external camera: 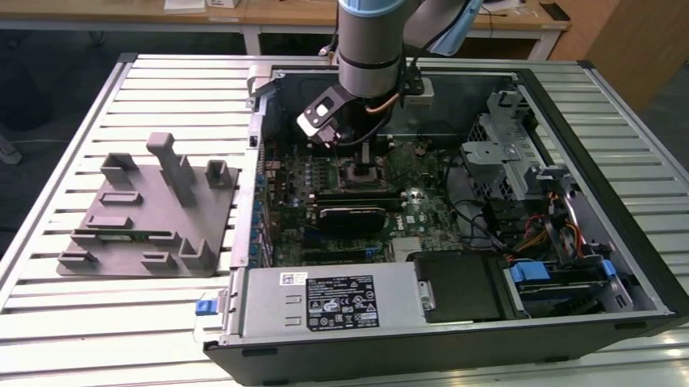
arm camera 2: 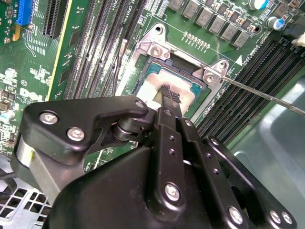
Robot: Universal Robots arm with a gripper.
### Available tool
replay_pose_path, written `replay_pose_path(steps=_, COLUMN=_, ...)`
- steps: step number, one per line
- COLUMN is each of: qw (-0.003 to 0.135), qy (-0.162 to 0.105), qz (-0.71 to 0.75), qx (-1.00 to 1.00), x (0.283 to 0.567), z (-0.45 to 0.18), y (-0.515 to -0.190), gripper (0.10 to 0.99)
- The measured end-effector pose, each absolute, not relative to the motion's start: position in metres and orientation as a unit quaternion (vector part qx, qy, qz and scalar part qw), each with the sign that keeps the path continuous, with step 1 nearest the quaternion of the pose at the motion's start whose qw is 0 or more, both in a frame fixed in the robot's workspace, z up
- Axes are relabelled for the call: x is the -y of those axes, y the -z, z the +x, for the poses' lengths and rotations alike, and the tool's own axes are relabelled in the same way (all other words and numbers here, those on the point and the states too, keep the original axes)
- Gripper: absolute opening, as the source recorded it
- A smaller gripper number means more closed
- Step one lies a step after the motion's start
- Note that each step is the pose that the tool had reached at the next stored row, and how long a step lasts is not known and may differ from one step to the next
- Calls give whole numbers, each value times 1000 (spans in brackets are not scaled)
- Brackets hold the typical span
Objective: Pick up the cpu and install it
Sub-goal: 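Place the cpu into insertion slot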
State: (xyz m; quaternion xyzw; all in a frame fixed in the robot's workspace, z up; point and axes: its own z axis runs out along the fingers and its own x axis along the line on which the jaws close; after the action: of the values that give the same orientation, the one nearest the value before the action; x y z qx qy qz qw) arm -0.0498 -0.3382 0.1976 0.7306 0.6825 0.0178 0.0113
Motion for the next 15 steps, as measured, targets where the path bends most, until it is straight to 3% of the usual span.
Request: replay_pose_path(steps=15, qw=11, qy=-18, qz=731, qx=-682, x=338, z=-50, y=-227, gripper=106)
